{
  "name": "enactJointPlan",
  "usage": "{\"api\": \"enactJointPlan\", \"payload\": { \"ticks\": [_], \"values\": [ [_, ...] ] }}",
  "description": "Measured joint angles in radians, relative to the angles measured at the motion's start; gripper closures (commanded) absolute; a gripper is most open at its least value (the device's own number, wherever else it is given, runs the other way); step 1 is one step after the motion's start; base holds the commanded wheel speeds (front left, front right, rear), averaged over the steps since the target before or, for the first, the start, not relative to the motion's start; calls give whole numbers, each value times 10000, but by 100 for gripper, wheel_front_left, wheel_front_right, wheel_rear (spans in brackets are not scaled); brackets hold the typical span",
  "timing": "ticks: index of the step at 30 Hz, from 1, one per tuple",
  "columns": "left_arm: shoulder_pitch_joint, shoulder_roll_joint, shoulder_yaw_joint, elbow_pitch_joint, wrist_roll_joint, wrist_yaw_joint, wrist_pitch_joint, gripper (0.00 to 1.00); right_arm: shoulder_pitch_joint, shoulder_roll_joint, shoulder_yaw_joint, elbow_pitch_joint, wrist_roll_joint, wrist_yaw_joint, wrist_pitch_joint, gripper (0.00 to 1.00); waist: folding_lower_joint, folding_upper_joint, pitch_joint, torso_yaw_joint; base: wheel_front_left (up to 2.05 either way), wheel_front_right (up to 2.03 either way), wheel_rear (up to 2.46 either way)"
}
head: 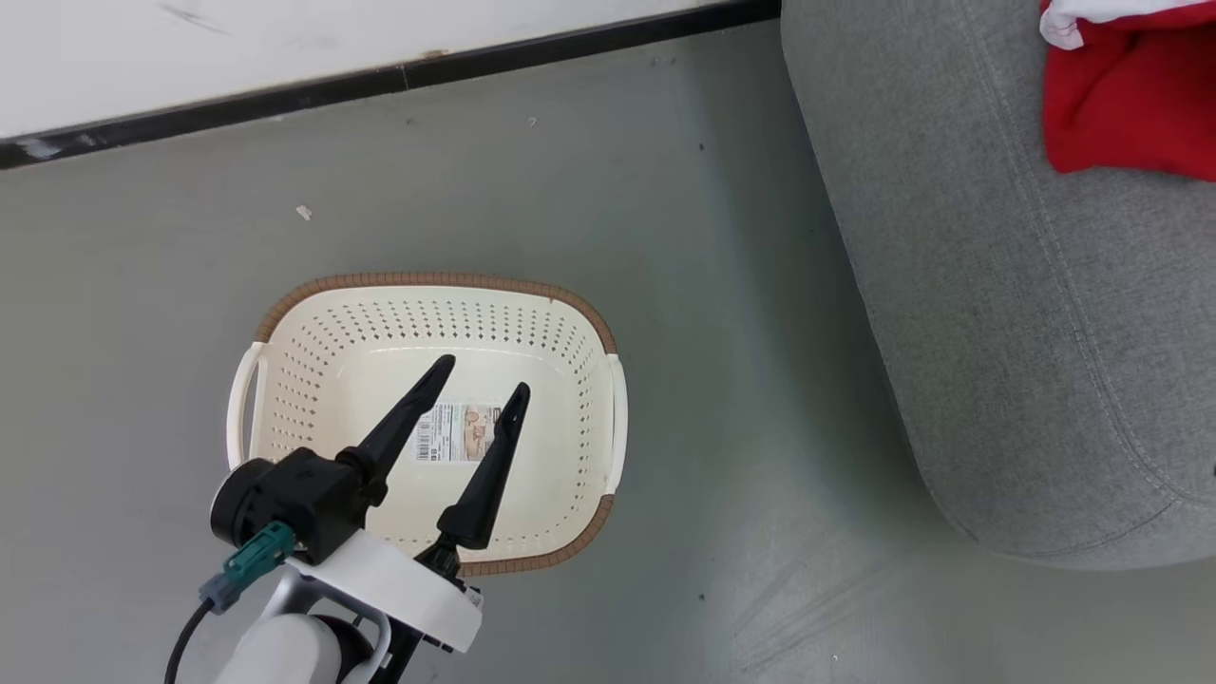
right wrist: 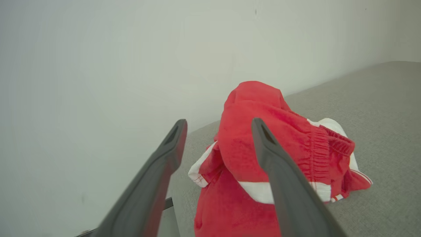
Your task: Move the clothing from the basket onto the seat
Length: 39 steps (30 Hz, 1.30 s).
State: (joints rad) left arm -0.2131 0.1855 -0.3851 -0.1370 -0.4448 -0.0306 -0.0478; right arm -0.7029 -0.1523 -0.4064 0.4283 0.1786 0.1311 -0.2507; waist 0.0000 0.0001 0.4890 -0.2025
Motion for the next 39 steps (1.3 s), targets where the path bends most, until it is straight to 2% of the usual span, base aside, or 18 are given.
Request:
{"api": "enactJointPlan", "payload": {
  "ticks": [7,13,18,28,39],
  "values": [
    [214,-278,558,261,-136,247,-581,0,673,159,1099,-543,-261,0,-17,0,0,0,-562,45,0,0,0],
    [548,-297,1344,594,-123,838,-1198,0,1182,219,1962,-537,-525,0,-17,0,0,0,-1037,266,0,0,0],
    [939,-336,1745,918,-134,1152,-1526,0,1344,336,2819,-491,-654,0,-17,0,0,0,-1413,563,0,0,0],
    [1307,-533,2025,1246,-414,1202,-1820,0,1961,569,3929,-238,-757,2,-17,0,0,0,-2178,1273,0,0,0],
    [1861,-550,2148,1950,-485,1160,-1914,0,3038,642,4075,-174,-911,2,-17,0,0,0,-3107,1939,0,0,0]
  ]
}}
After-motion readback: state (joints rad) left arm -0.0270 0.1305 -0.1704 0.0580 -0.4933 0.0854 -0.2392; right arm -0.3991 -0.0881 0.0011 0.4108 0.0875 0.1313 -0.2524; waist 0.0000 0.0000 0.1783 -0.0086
